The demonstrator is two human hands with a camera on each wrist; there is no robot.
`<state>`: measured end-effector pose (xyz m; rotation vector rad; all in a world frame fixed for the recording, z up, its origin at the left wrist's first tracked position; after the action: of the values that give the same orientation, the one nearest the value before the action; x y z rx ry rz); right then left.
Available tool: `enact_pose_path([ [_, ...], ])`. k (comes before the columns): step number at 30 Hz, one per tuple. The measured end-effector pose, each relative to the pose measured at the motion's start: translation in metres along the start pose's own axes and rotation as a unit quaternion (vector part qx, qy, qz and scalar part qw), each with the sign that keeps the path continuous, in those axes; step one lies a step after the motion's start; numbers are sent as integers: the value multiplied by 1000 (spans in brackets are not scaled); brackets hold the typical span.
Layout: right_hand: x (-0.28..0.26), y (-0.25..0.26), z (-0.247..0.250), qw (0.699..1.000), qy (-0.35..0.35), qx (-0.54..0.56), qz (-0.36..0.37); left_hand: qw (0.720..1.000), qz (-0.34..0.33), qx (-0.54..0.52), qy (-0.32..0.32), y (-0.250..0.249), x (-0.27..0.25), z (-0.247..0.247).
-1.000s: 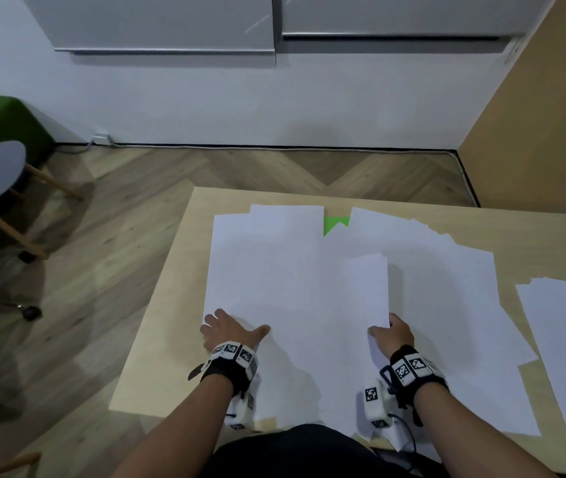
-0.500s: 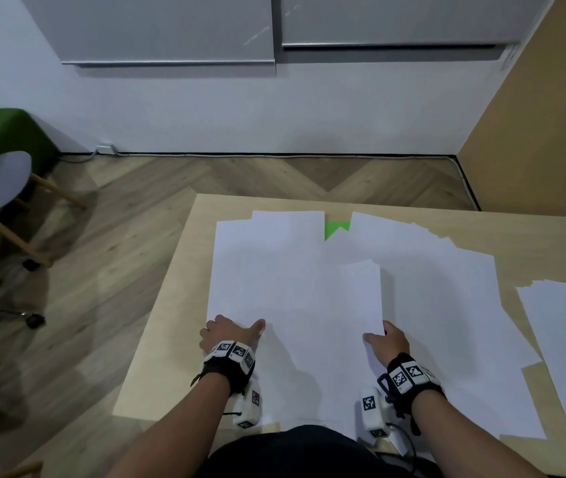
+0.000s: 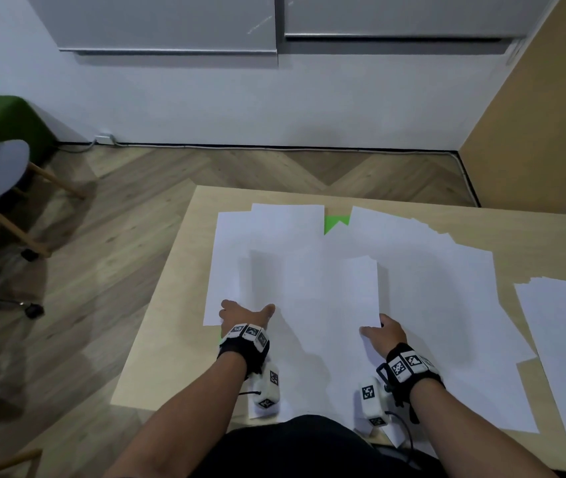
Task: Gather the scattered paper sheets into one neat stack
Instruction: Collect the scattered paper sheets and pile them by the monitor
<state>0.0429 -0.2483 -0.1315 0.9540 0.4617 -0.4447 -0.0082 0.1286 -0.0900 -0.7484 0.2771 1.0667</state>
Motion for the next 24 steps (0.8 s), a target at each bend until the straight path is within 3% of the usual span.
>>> enact_pose_path([
  [6, 3, -3, 1, 1000, -5, 5, 3, 994, -76, 55, -48, -13, -5, 7],
  [9, 0, -2, 1, 1000, -10, 8, 1, 994, -100, 37, -39, -16, -9, 3],
  [16, -1, 1, 1, 1000, -10, 18, -10, 960, -184, 197, -74, -37, -19, 6],
  [19, -2, 4, 1, 1000, -8, 25, -13, 965, -168, 186, -81, -38, -12, 13],
  [21, -2, 7, 0, 999, -8, 34, -10, 974, -151, 164, -39, -35, -6, 11],
  [24, -4, 12, 0, 999, -15, 39, 4, 987, -150, 27, 58, -33, -2, 3],
])
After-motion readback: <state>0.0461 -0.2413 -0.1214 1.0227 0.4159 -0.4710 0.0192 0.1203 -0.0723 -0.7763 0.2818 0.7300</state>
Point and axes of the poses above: each hand's wrist, its own x-axis towards the middle knuckle, its own z-axis out of the back of the hand, y = z × x, the point moved 10 cm from there along x, towards the middle knuckle, and after that the axes turned 4 degrees about z, right-handed, at the moved point
